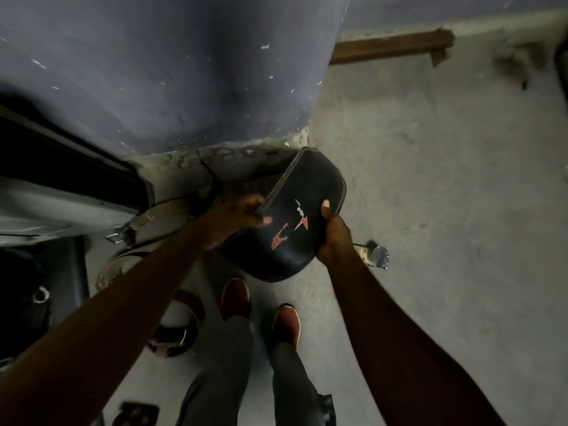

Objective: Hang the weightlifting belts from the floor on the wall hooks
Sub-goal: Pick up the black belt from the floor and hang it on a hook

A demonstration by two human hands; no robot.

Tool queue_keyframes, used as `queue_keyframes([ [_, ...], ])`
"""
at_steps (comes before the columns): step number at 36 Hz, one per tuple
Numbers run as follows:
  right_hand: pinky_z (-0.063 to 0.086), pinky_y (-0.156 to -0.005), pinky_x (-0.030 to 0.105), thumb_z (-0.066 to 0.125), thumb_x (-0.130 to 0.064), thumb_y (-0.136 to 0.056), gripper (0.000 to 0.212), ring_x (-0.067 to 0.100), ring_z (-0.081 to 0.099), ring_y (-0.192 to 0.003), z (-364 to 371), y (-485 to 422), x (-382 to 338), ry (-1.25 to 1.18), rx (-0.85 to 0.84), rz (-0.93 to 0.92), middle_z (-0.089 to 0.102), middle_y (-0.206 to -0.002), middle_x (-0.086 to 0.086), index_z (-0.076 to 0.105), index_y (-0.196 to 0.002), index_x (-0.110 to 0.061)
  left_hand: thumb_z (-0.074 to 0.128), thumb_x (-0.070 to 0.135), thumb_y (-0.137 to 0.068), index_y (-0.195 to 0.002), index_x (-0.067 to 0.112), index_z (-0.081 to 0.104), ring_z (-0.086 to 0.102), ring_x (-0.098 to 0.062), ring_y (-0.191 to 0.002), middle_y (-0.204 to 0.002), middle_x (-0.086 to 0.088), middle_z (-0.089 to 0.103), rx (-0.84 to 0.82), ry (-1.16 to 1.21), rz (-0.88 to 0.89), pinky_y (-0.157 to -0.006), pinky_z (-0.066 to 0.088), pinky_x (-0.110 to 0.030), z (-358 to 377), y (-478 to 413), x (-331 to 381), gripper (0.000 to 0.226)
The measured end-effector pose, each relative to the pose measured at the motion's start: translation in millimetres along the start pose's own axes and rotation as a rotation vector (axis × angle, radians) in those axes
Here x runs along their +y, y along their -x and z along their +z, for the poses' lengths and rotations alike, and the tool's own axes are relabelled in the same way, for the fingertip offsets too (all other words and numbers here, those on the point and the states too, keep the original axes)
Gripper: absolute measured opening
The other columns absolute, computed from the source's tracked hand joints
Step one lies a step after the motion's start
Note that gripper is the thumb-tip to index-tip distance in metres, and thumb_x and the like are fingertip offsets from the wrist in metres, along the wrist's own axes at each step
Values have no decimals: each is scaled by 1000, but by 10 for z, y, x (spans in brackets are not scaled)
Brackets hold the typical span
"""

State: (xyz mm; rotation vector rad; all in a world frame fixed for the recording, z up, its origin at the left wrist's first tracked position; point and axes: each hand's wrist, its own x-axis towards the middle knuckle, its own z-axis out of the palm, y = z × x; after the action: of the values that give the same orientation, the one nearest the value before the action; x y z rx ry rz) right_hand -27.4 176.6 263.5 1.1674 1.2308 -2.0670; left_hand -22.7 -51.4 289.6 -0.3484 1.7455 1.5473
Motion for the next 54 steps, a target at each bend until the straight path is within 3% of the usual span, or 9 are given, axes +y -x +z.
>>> queue_keyframes([
  [5,42,-112,52,57,-17,-100,39,34,60,-125,13,591,-56,177,-368,-50,63,-135,14,54,-138,-10,42,43,-104,-115,14,68,75,-13,-93,-101,-1,78,90,329,38,-70,57,-22,119,250,761,40],
  [9,41,-113,46,60,-33,-95,52,29,56,-130,168,1118,-253,253,-441,0,60,-140,11,51,-143,-14,65,43,-94,-132,17,63,66,-19,-118,-127,0,70,177,298,164,-108,48,-41,143,429,1288,46],
  [15,50,-104,42,51,-63,-94,58,26,68,-115,466,1730,-1104,236,-325,-148,72,-122,5,64,-129,-18,70,45,-87,-136,25,59,58,-19,-128,-137,2,63,164,32,314,-114,40,-49,207,1035,1667,54],
  [19,56,-97,40,59,-41,-98,37,26,70,-110,694,2192,-1480,456,-406,-318,74,-116,7,64,-125,-17,64,58,-83,-140,30,52,49,-14,-134,-145,5,54,249,-155,332,-118,34,-43,271,1538,1729,64],
  [26,50,-104,49,64,-43,-93,36,19,62,-119,941,3035,-1417,816,-545,-581,67,-128,-4,61,-127,-32,52,54,-97,-84,23,61,52,-9,-58,-70,5,55,313,40,327,-56,42,-22,262,2506,2659,35],
  [38,55,-83,58,59,-46,-96,28,25,61,-83,1754,4360,-1786,1012,-641,-981,60,-90,9,53,-107,-22,53,11,-100,-127,9,58,68,-32,-109,-120,-14,69,637,274,791,-96,55,-48,245,3617,3061,28],
  [44,58,-91,39,58,-27,-100,40,23,69,-109,2086,5096,-1932,927,-690,-1246,68,-123,8,51,-135,-12,55,10,-98,-133,12,57,67,-24,-116,-125,-10,69,642,212,1036,-101,53,-44,309,4227,3179,34],
  [49,54,-96,29,53,-22,-103,25,9,68,-107,2277,5630,-1925,850,-650,-1488,70,-115,-3,60,-125,-12,54,30,-100,-130,10,56,66,-24,-116,-124,-8,69,785,157,1222,-104,50,-51,300,4677,3387,37],
  [54,41,-69,11,44,-32,-106,21,-15,54,-73,2370,6050,-1897,733,-464,-1642,57,-81,-15,53,-87,-30,54,17,-101,-122,9,62,67,-7,-102,-112,0,71,914,64,1389,-91,53,-23,334,5041,3690,24],
])
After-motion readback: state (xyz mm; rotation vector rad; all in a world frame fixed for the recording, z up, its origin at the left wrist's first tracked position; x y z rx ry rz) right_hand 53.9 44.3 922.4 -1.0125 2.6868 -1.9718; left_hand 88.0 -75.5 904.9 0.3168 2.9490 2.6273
